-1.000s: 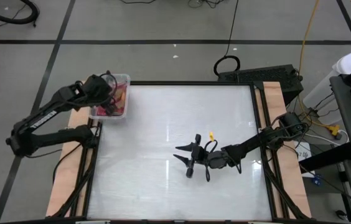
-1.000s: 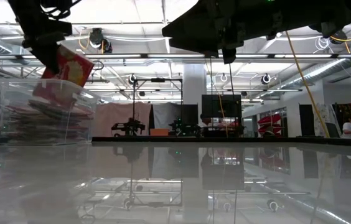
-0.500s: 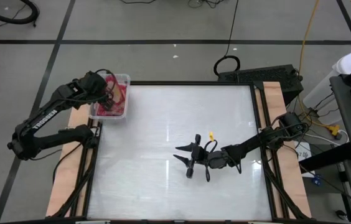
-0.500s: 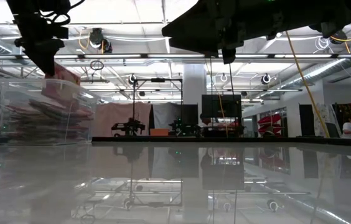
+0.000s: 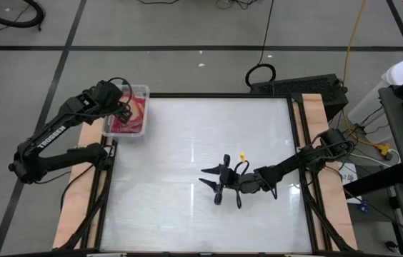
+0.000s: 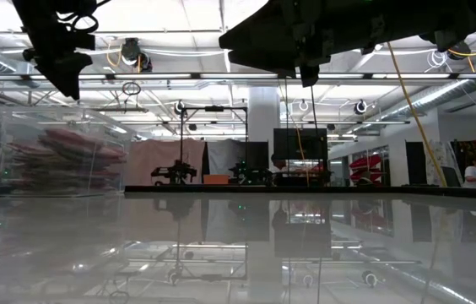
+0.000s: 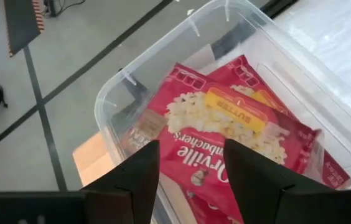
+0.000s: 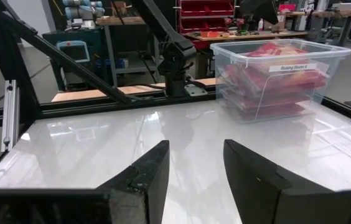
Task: Sort popcorn bags into baskets
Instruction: Stack the red popcorn pack into the bin
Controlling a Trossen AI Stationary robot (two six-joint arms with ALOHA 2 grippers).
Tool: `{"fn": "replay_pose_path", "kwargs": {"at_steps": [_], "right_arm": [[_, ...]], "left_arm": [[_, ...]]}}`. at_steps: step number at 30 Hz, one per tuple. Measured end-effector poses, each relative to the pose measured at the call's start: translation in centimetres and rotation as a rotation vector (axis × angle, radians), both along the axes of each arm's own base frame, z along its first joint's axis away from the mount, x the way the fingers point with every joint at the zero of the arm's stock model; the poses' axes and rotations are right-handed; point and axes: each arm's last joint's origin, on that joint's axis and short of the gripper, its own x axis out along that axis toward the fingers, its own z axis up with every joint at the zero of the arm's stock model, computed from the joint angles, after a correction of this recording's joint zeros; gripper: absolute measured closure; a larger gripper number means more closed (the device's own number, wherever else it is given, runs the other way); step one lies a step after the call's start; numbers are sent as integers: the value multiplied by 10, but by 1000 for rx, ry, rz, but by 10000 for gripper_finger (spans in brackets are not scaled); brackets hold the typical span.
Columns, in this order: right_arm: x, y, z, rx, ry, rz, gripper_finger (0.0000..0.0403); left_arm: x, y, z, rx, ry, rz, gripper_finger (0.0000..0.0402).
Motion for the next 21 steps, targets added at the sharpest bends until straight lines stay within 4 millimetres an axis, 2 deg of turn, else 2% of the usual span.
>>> {"fn": "replay_pose_path", "kwargs": {"at_steps": [13,21], "right_arm": [[0,0,0,7,-1,-2,259],[0,0,0,11,-2,-1,259]], "left_arm": [[2,-5,-4,-64,-73,37,220],[9,2,-41,-101,-68,111,220]]}}
